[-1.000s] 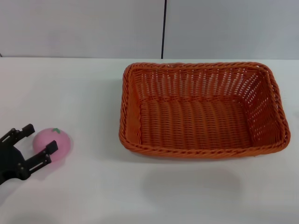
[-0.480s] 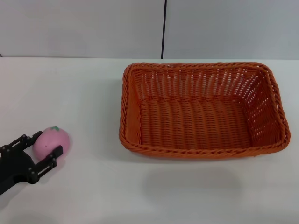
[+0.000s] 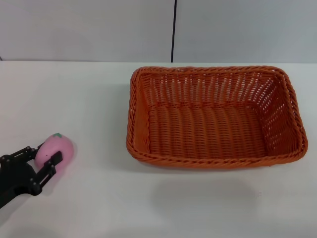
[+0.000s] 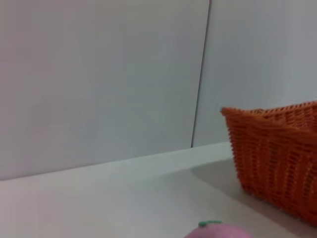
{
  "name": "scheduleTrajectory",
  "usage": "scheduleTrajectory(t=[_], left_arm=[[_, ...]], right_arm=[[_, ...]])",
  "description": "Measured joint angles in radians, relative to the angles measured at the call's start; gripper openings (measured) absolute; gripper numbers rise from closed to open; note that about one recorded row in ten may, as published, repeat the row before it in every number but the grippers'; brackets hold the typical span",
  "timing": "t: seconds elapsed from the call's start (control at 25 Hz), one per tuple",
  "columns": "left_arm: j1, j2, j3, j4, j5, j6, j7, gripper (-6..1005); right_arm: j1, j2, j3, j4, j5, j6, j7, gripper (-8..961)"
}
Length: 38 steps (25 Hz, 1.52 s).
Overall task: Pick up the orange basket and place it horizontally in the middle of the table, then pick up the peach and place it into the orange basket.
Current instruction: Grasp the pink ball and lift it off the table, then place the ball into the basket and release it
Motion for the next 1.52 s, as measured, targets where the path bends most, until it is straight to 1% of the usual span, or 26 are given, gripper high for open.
scheduleTrajectory(t=[0.12, 0.16, 0.2, 0.24, 0.32, 0.36, 0.44, 0.52, 0.6, 0.64, 0.72, 0.92, 0.96, 1.08, 1.2, 1.24, 1.28, 1.4, 1.52], left_arm=[[0.0, 0.001, -0.001, 0.0, -0.027, -0.036, -0.007, 380], [0.001, 0.002, -0.002, 0.0, -0.054, -0.066, -0.01, 374], [0.005, 0.005, -0.003, -0.003, -0.116, -0.147, -0.011, 369], [0.005, 0.005, -0.003, -0.003, -0.116, -0.147, -0.011, 363], [0.003, 0.006, -0.003, -0.01, -0.135, -0.201, -0.011, 352], [-0.008, 0.006, -0.003, -0.019, -0.143, -0.256, -0.011, 347], [-0.033, 0.004, 0.006, -0.022, -0.143, -0.314, -0.011, 336], [-0.062, 0.002, 0.026, -0.015, -0.143, -0.344, -0.011, 316], [-0.104, -0.001, 0.065, 0.005, -0.143, -0.357, -0.011, 297], [-0.136, -0.002, 0.09, 0.03, -0.143, -0.355, -0.011, 287], [-0.186, -0.003, 0.111, 0.075, -0.142, -0.345, -0.011, 269], [-0.345, -0.008, 0.161, 0.233, -0.138, -0.268, -0.004, 226], [-0.351, -0.008, 0.161, 0.239, -0.139, -0.266, -0.004, 218], [-0.406, -0.011, 0.152, 0.308, -0.152, -0.231, -0.003, 195], [-0.45, -0.012, 0.152, 0.358, -0.158, -0.175, -0.006, 256], [-0.45, -0.012, 0.152, 0.358, -0.158, -0.175, -0.006, 276], [-0.47, -0.012, 0.16, 0.381, -0.155, -0.143, -0.007, 296], [-0.473, -0.011, 0.164, 0.387, -0.151, -0.137, -0.001, 383], [-0.46, -0.011, 0.159, 0.385, -0.153, -0.14, 0.001, 471]], right_arm=[[-0.002, 0.0, 0.002, 0.002, 0.0, 0.0, 0.0, 575], [-0.004, 0.0, 0.006, 0.002, 0.0, 0.0, 0.0, 575], [-0.006, 0.0, 0.009, 0.003, 0.0, 0.0, 0.0, 575], [-0.007, 0.0, 0.012, 0.005, 0.0, 0.0, 0.0, 575], [-0.007, 0.0, 0.015, 0.011, 0.0, 0.0, -0.001, 575], [-0.007, 0.0, 0.016, 0.014, 0.0, 0.0, -0.001, 575], [-0.006, 0.0, 0.016, 0.02, 0.0, 0.0, -0.002, 575], [-0.005, 0.0, 0.016, 0.028, 0.0, -0.001, -0.009, 575], [-0.002, 0.001, 0.016, 0.04, 0.0, -0.005, -0.022, 575], [0.0, 0.001, 0.015, 0.046, 0.0, -0.006, -0.025, 575], [0.003, 0.001, 0.013, 0.053, 0.0, -0.005, -0.026, 575], [0.005, 0.0, 0.011, 0.055, 0.0, -0.002, -0.026, 574], [0.005, 0.0, 0.012, 0.055, 0.001, -0.002, -0.026, 574], [0.004, 0.001, 0.014, 0.057, 0.001, -0.003, -0.026, 574], [0.006, 0.001, 0.014, 0.065, 0.001, -0.006, -0.026, 574], [0.007, 0.0, 0.014, 0.067, 0.001, -0.007, -0.026, 574], [0.008, 0.0, 0.014, 0.068, 0.001, -0.007, -0.026, 574], [0.011, 0.0, 0.014, 0.068, 0.001, -0.004, -0.026, 574], [0.012, 0.0, 0.019, 0.069, 0.003, -0.001, -0.026, 574]])
